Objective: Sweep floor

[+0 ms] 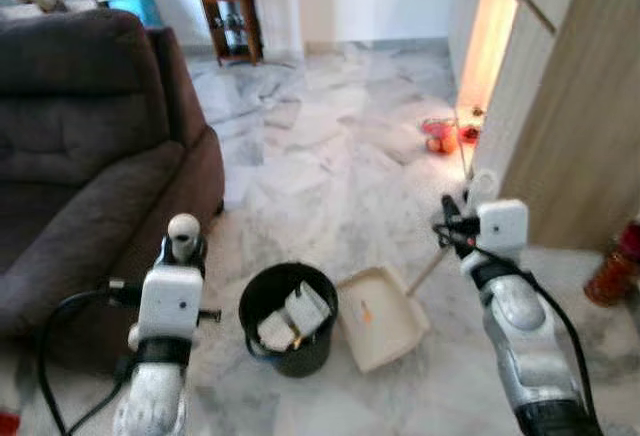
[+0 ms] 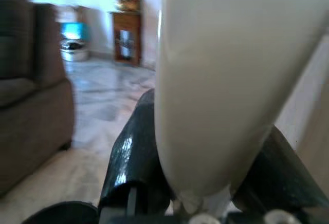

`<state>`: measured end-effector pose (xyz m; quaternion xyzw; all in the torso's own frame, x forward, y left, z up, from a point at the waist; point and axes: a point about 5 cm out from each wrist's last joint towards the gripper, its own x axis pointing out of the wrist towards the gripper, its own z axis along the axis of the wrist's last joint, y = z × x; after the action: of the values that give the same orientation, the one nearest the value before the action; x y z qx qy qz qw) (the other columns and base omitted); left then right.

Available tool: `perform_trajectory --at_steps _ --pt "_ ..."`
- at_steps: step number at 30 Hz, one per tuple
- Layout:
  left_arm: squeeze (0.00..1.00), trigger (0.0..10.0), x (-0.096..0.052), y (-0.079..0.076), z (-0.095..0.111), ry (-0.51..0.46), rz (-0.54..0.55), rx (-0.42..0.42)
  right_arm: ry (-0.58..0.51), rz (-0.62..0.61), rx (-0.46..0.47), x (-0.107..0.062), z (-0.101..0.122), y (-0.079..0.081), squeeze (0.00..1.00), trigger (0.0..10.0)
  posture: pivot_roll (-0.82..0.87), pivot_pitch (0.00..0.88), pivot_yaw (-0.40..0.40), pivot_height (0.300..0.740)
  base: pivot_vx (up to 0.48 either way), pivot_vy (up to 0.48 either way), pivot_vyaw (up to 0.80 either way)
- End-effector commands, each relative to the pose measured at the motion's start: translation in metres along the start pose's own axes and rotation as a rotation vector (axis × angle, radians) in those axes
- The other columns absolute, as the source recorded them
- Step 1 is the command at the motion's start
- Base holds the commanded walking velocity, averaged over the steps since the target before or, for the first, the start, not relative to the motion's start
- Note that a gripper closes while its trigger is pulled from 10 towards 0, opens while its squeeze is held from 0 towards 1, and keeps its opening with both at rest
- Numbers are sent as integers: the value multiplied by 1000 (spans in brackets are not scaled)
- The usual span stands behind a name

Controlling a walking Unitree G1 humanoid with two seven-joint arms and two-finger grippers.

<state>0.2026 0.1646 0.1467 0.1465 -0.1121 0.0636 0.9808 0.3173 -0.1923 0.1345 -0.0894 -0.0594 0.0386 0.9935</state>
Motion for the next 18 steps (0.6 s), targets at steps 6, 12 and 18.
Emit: perform_trajectory --at_steps 6,12,18 --pt "0 10000 4 5 5 -37 8 37 -67 42 50 4 12 14 0 10000 -204 40 112 740 -273 0 0" --pt "0 10000 6 4 4 -38 15 37 -66 41 50 5 12 15 0 10000 -202 39 109 740 -89 0 0" --pt "0 10000 7 5 3 -32 22 42 -67 46 56 6 12 17 0 10000 -203 38 104 740 0 0 0"
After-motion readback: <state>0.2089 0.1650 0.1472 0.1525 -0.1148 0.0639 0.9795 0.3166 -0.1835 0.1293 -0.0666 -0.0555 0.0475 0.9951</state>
